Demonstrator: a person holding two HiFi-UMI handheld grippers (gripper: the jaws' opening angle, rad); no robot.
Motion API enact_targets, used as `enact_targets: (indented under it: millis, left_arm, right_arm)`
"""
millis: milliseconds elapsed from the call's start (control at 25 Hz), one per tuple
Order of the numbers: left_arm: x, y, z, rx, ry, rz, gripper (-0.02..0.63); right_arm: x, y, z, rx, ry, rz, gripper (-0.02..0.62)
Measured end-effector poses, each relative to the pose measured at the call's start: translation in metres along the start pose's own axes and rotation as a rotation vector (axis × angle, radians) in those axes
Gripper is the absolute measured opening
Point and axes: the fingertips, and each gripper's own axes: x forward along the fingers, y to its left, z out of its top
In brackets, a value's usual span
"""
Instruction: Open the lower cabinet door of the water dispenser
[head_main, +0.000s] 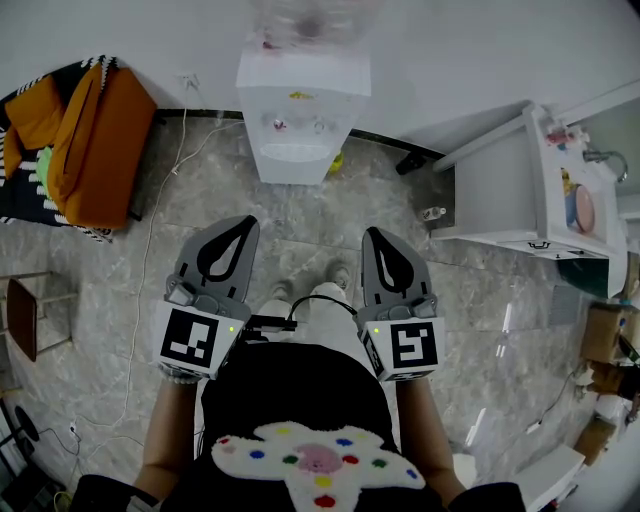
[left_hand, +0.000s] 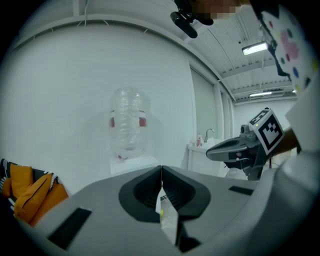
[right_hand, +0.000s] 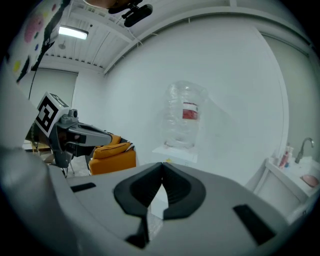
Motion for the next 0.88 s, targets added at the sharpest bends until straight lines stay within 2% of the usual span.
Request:
enact_targets:
  millis: [40,80,120,200,240,520,880]
  left_arm:
    - [0.0,0.001,-0.001,-0.009,0.001,0.002,0.014]
    - [0.0,0.001,-0.001,-0.019,0.002,0.004,0.018]
    - [0.0,0.001,-0.002,-0.028,0.003,0.003,0.039]
    - [0.0,0.0,-0.003,-0.032,0.008,-0.006,0.129]
    - [0.001,-0.002,-0.004,-0.028,0.012,-0.011,0.151]
    - [0.007,-0.005,-0.008,-0.027,0.03,-0.016,0.158]
    - [0.015,-0.013,-0.015,-0.031,0.051,-0.03,0.156]
  right_arm:
    - [0.0,0.001,-0.001,0.009,0.009,0.008,0.005]
    - [0.0,0.002,-0.002,0.016,0.012,0.017,0.074]
    - [0.001,0.003,-0.002,0.024,0.007,0.024,0.103]
    - [0.002,0.005,-0.003,0.037,-0.006,0.032,0.118]
    - [0.002,0.005,-0.003,0.041,-0.009,0.035,0.137]
    - [0.006,0.005,-0.009,0.051,0.011,0.056,0.169]
    - [0.003,-0.005,-0.017,0.031,0.06,0.043,0.169]
